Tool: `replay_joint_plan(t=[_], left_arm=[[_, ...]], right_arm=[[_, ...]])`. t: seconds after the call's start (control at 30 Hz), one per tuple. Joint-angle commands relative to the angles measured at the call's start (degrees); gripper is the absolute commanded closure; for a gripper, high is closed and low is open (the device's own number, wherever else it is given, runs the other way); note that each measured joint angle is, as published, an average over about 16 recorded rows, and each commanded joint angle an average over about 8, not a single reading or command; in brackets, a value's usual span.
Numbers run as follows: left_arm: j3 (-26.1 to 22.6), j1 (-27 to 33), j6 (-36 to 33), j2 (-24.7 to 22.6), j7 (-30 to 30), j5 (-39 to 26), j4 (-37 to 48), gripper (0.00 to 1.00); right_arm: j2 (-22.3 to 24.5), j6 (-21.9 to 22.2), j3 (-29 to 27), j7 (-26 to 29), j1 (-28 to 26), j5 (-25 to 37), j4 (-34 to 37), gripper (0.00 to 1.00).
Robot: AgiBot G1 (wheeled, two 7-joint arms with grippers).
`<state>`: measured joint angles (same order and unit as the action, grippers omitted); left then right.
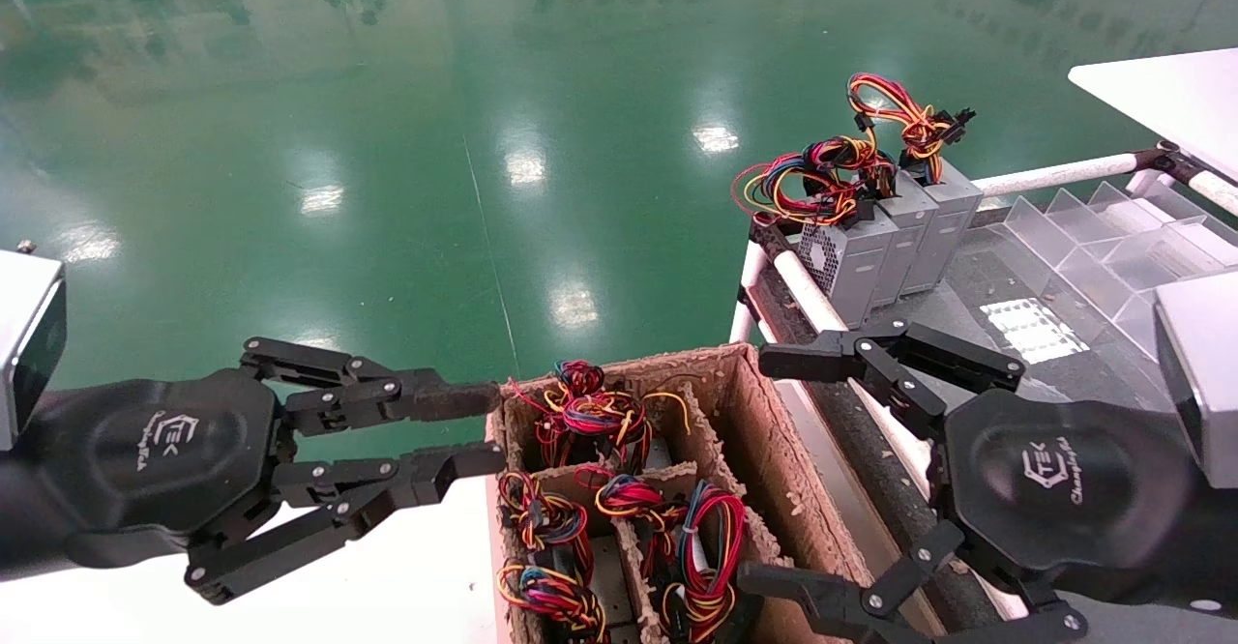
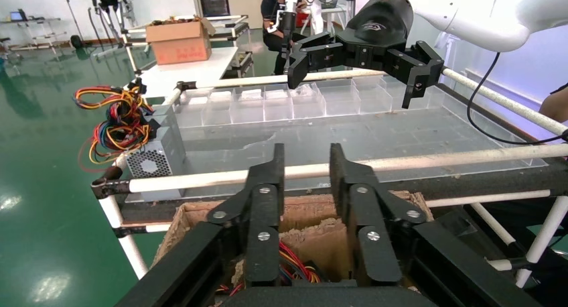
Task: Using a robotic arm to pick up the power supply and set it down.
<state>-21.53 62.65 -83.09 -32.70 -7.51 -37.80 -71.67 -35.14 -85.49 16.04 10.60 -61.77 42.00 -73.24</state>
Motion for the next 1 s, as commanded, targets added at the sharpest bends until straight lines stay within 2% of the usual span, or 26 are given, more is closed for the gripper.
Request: replay_joint_plan(t=[0.03, 0.3, 0.33, 0.57, 0.6, 1.0], left_arm=[[0.0, 0.0, 0.0, 0.0, 0.0, 0.0, 0.0, 1.0], [0.0, 0.0, 0.0, 0.0, 0.0, 0.0, 0.0, 1.0], [0.0, 0.0, 0.0, 0.0, 0.0, 0.0, 0.0, 0.97], [0.0, 0.0, 0.0, 0.0, 0.0, 0.0, 0.0, 0.1], [0.0, 0.0, 0.0, 0.0, 0.0, 0.0, 0.0, 0.0], [0.0, 0.0, 0.0, 0.0, 0.0, 0.0, 0.0, 0.0]], right_arm=[[0.0, 0.0, 0.0, 0.0, 0.0, 0.0, 0.0, 0.0], [0.0, 0.0, 0.0, 0.0, 0.0, 0.0, 0.0, 0.0], [0.0, 0.0, 0.0, 0.0, 0.0, 0.0, 0.0, 0.0], [0.0, 0.0, 0.0, 0.0, 0.0, 0.0, 0.0, 0.0], [0.0, 0.0, 0.0, 0.0, 0.0, 0.0, 0.0, 0.0], [-0.2, 0.7, 1.6, 0.9, 1.1, 2.5, 1.1, 0.0]])
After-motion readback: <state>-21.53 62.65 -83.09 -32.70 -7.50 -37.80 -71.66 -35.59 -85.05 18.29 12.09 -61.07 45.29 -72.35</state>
